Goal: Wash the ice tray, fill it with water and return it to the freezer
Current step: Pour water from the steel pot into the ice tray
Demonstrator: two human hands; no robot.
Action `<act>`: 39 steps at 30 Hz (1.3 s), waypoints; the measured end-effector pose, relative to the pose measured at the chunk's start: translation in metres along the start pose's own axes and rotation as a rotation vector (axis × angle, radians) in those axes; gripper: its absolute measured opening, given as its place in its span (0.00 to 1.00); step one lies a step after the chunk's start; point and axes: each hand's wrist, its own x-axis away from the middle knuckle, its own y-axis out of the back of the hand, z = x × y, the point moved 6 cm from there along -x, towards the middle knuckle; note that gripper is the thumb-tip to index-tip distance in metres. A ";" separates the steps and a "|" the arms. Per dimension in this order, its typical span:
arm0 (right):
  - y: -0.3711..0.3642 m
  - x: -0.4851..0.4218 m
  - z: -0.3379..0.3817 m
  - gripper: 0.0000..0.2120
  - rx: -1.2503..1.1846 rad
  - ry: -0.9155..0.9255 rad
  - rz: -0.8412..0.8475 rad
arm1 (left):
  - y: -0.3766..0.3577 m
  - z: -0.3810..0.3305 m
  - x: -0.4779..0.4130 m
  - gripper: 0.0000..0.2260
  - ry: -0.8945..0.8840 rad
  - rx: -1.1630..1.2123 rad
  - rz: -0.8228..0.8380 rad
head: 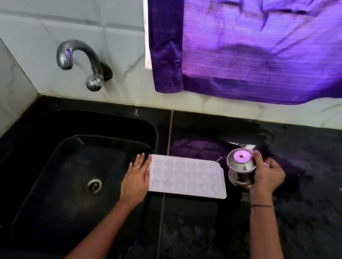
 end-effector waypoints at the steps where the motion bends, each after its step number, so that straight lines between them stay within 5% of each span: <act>1: 0.000 0.000 0.000 0.23 0.007 0.002 -0.003 | 0.000 0.000 0.000 0.31 0.001 -0.001 0.000; 19: 0.006 0.000 0.004 0.24 -0.229 -0.051 0.004 | -0.002 0.000 -0.001 0.31 -0.003 -0.018 0.005; 39: 0.013 0.008 0.012 0.25 0.012 0.104 0.092 | 0.000 0.001 -0.002 0.32 -0.008 -0.052 0.010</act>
